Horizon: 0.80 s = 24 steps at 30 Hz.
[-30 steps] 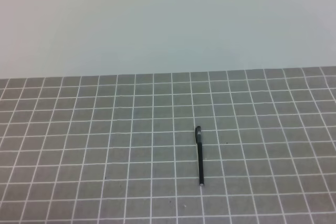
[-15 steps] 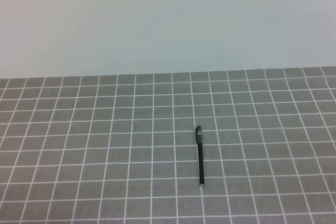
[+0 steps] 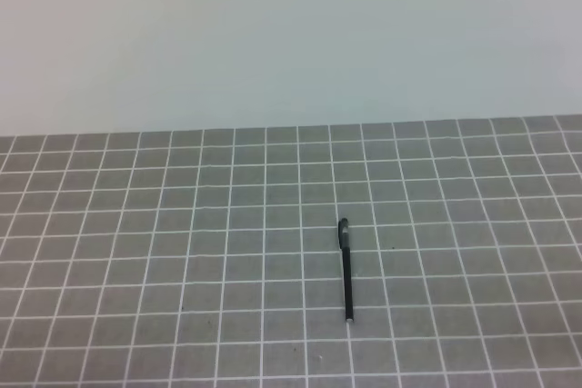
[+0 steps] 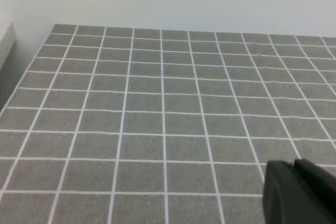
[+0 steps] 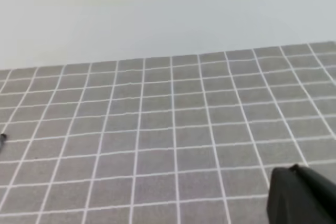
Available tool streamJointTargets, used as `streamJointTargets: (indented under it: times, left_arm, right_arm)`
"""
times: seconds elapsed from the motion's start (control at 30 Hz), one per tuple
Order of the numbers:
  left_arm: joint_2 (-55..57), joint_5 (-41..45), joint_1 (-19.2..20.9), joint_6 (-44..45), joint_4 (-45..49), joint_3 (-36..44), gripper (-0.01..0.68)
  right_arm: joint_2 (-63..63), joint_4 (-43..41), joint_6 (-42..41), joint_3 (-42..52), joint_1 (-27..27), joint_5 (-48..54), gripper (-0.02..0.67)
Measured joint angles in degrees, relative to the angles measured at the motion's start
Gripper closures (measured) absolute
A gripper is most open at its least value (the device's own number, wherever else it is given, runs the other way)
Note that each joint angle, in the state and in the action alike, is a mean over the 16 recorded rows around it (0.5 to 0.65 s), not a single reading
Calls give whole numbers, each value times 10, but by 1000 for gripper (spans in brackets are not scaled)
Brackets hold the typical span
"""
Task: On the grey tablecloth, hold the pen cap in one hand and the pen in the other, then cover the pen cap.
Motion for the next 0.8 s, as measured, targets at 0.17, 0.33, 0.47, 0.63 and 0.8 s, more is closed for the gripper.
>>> streamJointTargets:
  times: [0.17, 0.33, 0.47, 0.63, 0.8]
  left_arm:
    - [0, 0, 0, 0, 0, 0, 673]
    - [0, 0, 0, 0, 0, 0, 673]
    - [0, 0, 0, 0, 0, 0, 673]
    - [0, 0, 0, 0, 0, 0, 673]
    - [0, 0, 0, 0, 0, 0, 673]
  right_arm:
    - [-36, 4, 15, 55, -44, -53, 645]
    - [-76, 8, 26, 84, -66, -59, 645]
    - [-101, 12, 27, 95, -73, -56, 645]
    - [-114, 33, 15, 96, -75, -47, 645]
    - [-115, 43, 9, 96, -75, -44, 645]
